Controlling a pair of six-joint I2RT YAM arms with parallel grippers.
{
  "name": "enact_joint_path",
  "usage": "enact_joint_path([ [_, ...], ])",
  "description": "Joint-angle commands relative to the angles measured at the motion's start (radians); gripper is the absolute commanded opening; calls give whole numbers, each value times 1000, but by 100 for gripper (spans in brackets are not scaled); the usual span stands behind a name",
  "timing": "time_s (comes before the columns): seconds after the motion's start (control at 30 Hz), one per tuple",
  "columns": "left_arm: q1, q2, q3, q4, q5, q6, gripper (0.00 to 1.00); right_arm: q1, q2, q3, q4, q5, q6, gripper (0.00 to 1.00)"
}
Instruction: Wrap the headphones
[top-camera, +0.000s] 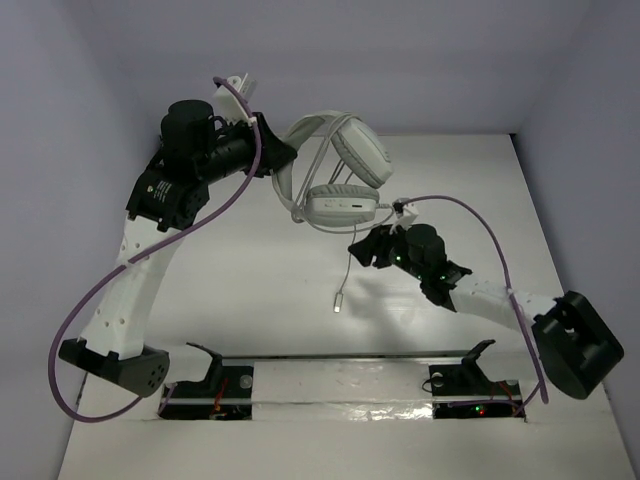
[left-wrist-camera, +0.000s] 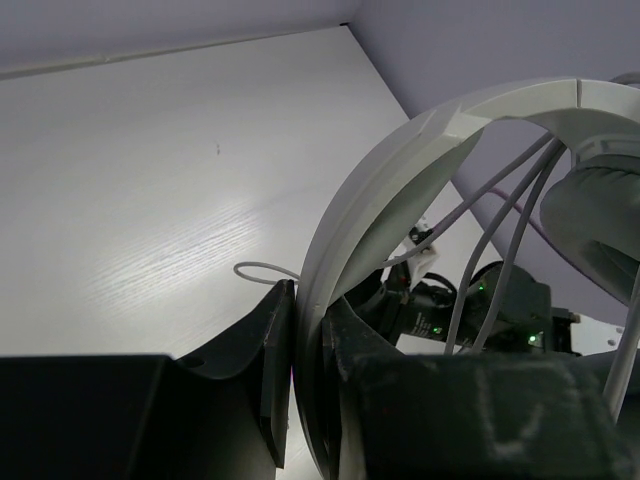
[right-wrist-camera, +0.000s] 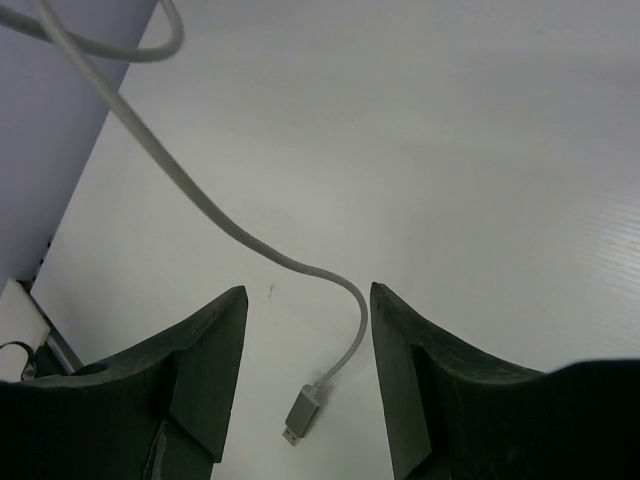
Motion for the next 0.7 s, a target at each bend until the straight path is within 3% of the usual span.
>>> enact_joint_path([
  [0.0, 5, -23, 59, 108, 17, -59, 0, 23, 85, 22, 142, -86, 2, 59],
  [0.3, 5, -6, 84, 115, 20, -69, 0, 34, 373, 47, 393, -64, 80, 54],
  [0.5, 5, 8, 107, 120, 14, -67, 0, 74, 467, 71, 401, -55, 91, 49],
  [0.53, 5, 9, 107, 120, 11, -66, 0, 84, 473, 80, 394, -47, 91, 46],
  [0.67, 5, 12, 102, 135, -20, -73, 0, 103, 510, 70, 421, -60, 125, 15],
])
